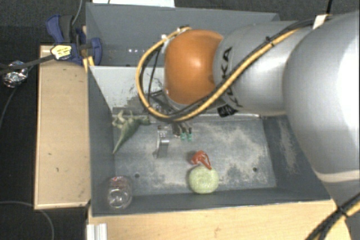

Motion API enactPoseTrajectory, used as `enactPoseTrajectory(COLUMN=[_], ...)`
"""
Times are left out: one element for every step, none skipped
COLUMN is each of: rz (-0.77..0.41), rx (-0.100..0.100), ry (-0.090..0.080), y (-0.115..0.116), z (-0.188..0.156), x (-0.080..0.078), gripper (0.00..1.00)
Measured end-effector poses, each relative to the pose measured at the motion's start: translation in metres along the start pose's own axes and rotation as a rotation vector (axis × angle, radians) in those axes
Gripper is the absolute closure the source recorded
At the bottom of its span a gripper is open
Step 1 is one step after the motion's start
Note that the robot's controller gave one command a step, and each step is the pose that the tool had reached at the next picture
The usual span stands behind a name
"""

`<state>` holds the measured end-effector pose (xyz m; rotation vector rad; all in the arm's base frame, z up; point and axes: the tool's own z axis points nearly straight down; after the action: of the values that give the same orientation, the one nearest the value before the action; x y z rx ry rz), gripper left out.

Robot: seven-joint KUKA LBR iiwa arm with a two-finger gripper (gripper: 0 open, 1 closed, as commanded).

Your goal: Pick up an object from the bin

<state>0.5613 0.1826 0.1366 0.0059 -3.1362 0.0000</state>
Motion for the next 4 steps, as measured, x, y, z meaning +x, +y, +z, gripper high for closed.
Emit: enactPoseTrajectory(rz=[0.004, 0.044, 0.107, -0.077], rx=[-0.001, -0.004, -0.002, 0.0], ry=[-0.007, -0.012, -0.005, -0.007], y=[-0.001, 0.007, 0.001, -0.013], z=[-0.005, 0.031, 0.064, 0.04], x=[-0.002, -0.016, -0.016, -0.014], gripper=[0.0, 0.0, 0.0, 0.0])
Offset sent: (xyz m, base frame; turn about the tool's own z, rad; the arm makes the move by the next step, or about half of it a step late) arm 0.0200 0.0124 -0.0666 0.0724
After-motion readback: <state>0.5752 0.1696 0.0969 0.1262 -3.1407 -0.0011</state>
